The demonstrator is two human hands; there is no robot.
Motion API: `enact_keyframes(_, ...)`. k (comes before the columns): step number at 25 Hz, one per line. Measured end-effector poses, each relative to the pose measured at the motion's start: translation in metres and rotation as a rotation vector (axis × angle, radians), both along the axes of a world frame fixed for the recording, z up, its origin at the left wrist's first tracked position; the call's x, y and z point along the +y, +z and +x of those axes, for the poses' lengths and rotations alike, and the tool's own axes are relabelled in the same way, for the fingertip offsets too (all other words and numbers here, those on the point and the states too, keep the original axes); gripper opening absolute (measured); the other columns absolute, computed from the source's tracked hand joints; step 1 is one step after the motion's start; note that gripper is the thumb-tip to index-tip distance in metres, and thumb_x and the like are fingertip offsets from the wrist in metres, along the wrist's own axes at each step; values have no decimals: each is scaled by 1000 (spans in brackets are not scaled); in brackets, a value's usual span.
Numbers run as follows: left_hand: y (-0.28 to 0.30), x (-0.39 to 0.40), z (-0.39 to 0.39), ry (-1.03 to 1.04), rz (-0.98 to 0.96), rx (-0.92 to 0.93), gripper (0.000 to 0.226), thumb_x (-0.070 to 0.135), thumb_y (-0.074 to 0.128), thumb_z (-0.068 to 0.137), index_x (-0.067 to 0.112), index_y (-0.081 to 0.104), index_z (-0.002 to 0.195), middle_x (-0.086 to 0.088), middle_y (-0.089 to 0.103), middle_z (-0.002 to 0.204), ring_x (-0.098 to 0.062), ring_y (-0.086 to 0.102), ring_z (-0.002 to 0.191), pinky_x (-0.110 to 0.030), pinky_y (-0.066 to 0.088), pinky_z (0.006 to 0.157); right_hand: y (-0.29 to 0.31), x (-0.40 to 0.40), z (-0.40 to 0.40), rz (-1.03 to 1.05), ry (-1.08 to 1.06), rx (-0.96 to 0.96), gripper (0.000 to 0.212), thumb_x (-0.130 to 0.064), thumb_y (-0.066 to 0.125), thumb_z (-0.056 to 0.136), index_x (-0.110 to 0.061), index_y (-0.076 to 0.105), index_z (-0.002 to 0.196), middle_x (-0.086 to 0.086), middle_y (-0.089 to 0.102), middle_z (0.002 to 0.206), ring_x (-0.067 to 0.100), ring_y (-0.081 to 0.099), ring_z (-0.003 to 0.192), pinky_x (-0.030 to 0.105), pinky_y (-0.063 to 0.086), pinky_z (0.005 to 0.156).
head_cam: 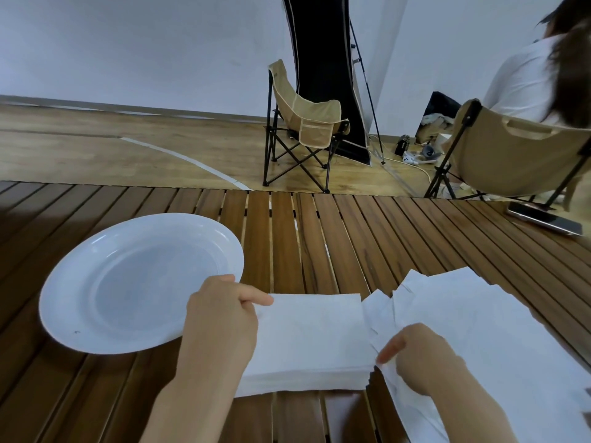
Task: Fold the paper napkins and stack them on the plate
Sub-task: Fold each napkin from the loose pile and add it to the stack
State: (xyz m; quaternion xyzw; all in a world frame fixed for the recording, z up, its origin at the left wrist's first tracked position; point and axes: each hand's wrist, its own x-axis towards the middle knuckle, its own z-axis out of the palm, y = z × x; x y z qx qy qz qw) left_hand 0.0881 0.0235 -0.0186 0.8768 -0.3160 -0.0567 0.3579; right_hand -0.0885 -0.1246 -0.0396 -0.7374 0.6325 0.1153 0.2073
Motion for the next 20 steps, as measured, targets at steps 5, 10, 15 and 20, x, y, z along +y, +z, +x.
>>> enact_keyframes(5, 6, -1, -6, -59, 7, 48, 44, 10, 41, 98, 38, 73, 85, 11, 52, 133, -7, 45, 122, -10, 24, 87, -12, -12, 4, 120, 24, 135, 32, -35, 67, 87, -22, 38, 81, -4, 40, 83, 24, 49, 119, 42, 33, 107)
enact_keyframes(10, 8, 3, -3, -68, 11, 87, 35, 15, 46, 97, 38, 71, 89, 11, 59, 121, -2, 48, 94, -6, 30, 75, -15, -10, -5, 31, 184, 125, 30, -14, 47, 96, -18, 52, 125, 2, 55, 122, 22, 50, 122, 36, 38, 106)
enact_keyframes(15, 6, 2, -6, -58, 27, 127, 29, 17, 48, 96, 37, 69, 95, 12, 59, 120, -7, 54, 107, -13, 35, 84, -4, -1, -11, -129, 137, -22, 32, -5, 37, 97, -11, 54, 123, 7, 58, 112, 24, 57, 102, 34, 48, 94)
enact_keyframes(20, 4, -4, -9, -48, 9, 118, 25, 18, 51, 95, 35, 69, 98, 11, 58, 117, -6, 51, 96, -14, 35, 84, 14, -5, -13, -504, -88, -443, 28, 3, 54, 90, -14, 72, 102, 7, 69, 100, 23, 63, 83, 20, 43, 67)
